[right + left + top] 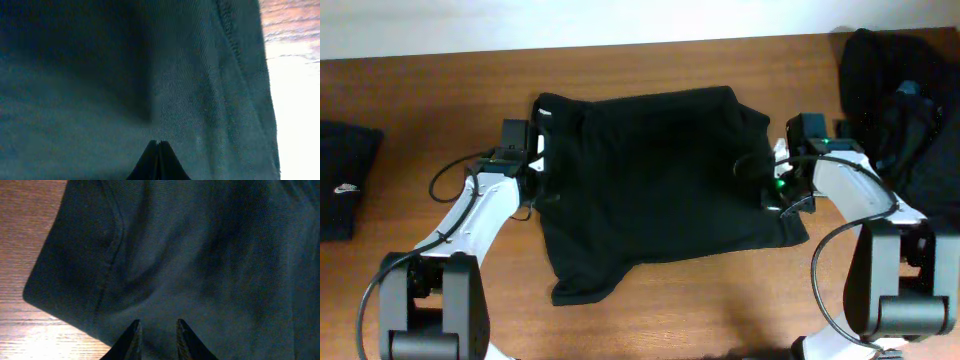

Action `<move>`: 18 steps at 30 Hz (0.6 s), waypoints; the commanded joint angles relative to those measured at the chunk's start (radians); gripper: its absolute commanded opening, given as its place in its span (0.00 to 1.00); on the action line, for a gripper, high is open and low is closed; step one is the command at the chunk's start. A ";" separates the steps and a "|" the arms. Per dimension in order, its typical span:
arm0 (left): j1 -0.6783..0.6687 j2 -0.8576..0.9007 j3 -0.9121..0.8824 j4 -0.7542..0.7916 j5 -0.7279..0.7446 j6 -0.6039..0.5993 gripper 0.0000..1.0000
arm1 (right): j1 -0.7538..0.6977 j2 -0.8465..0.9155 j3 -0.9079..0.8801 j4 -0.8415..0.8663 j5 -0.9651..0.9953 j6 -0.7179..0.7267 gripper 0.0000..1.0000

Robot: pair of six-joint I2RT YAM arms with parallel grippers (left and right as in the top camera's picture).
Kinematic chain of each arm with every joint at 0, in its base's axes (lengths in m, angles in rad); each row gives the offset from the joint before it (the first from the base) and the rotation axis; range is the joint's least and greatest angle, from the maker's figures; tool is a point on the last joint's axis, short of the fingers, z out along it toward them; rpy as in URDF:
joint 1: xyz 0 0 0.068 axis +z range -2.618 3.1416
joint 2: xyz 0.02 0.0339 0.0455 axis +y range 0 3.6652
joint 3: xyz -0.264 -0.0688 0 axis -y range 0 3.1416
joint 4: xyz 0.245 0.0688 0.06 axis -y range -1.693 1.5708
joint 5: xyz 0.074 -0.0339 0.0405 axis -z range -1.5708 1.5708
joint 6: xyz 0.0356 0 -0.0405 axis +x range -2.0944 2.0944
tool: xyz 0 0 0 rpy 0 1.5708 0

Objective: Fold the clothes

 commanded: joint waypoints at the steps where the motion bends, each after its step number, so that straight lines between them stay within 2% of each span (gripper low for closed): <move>1: 0.005 0.043 -0.024 0.005 0.021 0.012 0.23 | -0.003 0.004 -0.027 0.014 -0.013 -0.013 0.04; 9: 0.005 0.142 -0.029 -0.003 0.019 0.012 0.23 | -0.003 0.004 -0.037 0.017 -0.013 -0.013 0.04; 14: 0.024 0.144 -0.029 -0.083 0.011 -0.030 0.22 | -0.003 0.004 -0.039 0.005 -0.011 -0.016 0.04; 18: 0.063 0.144 -0.029 -0.183 0.011 -0.072 0.11 | -0.003 0.004 -0.039 -0.005 0.003 -0.016 0.04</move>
